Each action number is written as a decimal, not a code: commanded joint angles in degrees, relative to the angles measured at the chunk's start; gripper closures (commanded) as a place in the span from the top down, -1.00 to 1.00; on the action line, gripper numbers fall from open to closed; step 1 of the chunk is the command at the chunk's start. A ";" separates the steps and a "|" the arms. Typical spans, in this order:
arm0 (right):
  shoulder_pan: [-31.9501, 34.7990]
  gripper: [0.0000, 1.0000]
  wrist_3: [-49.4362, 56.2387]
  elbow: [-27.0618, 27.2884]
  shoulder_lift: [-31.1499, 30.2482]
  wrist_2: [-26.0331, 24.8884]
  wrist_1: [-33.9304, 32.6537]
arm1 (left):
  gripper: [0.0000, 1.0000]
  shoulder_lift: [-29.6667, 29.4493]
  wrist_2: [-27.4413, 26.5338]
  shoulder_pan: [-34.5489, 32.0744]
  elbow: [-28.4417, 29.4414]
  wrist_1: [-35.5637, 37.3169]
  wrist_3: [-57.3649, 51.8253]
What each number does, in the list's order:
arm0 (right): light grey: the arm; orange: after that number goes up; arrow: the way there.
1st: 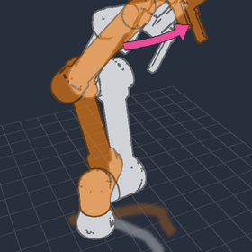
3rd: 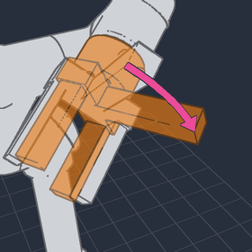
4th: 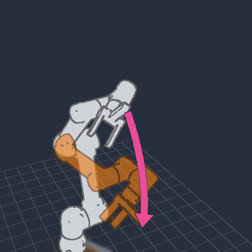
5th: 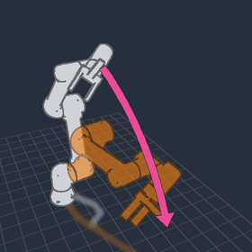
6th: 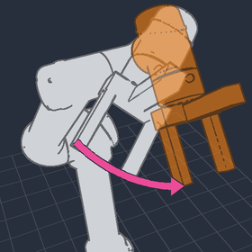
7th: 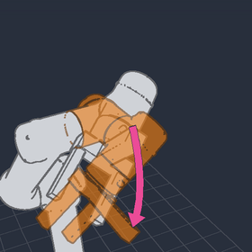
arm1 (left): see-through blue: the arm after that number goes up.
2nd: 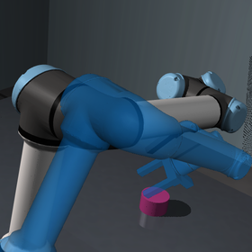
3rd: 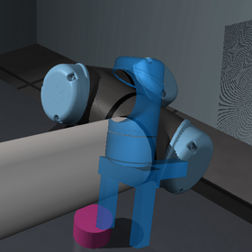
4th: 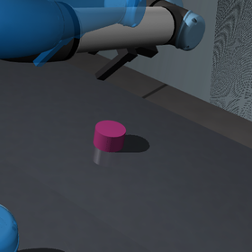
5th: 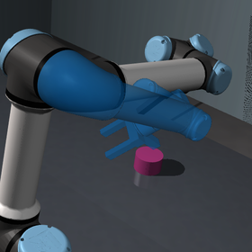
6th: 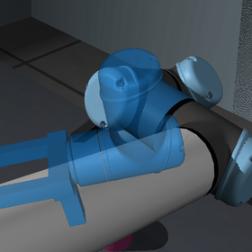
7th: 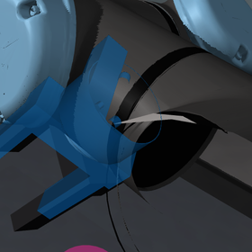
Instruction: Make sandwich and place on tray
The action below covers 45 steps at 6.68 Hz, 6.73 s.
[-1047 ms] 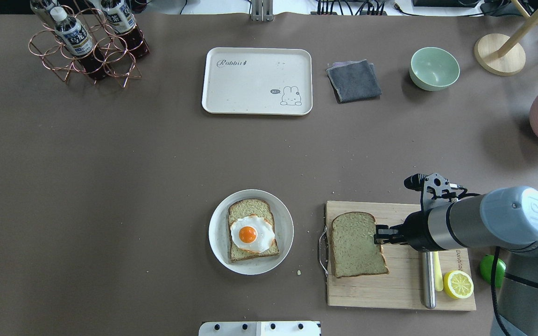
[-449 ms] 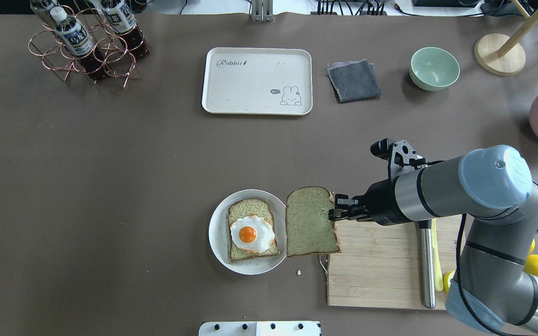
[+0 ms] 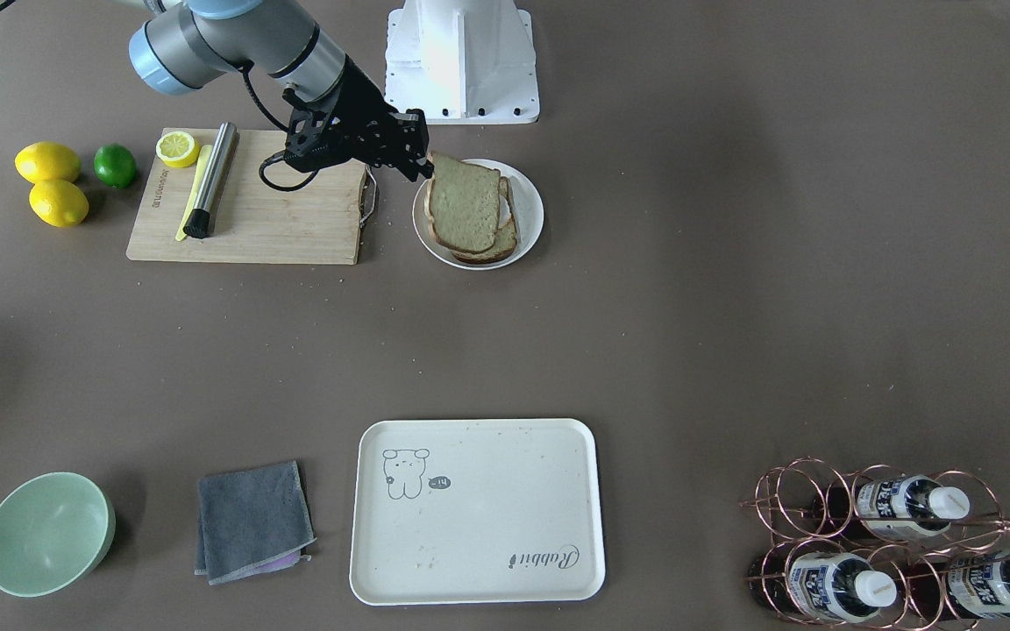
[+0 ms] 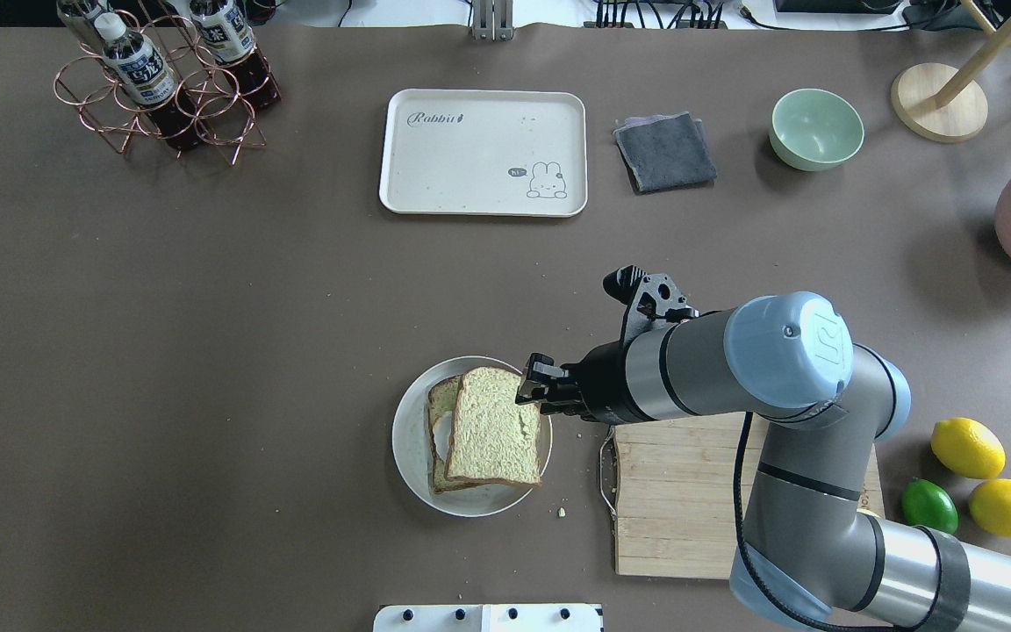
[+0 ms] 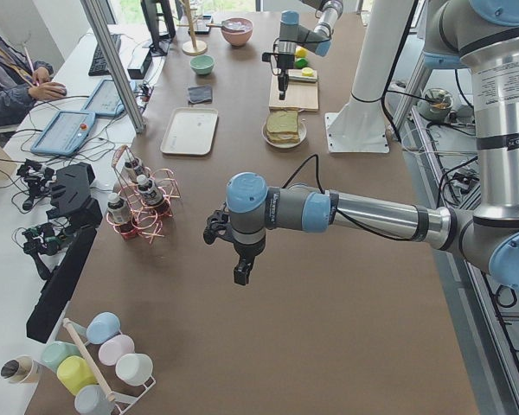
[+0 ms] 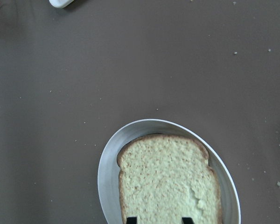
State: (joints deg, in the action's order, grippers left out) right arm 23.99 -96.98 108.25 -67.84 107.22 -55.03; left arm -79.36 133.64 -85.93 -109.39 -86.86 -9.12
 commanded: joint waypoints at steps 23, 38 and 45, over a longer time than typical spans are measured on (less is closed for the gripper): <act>45.35 1.00 53.65 -1.47 -34.20 33.05 -0.17 | -1.00 -35.16 -22.90 61.51 8.23 -27.66 90.24; 46.23 1.00 55.84 -1.20 -35.69 33.05 0.10 | 0.96 -54.46 -11.42 37.07 42.22 -39.30 88.28; 56.39 1.00 80.54 -2.08 -35.87 30.86 -17.24 | 0.96 -24.48 -8.05 14.97 1.11 7.85 20.83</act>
State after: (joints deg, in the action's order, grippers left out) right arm 76.78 -25.20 106.18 -103.92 138.47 -65.82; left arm -109.24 125.27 -65.40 -106.03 -80.19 23.03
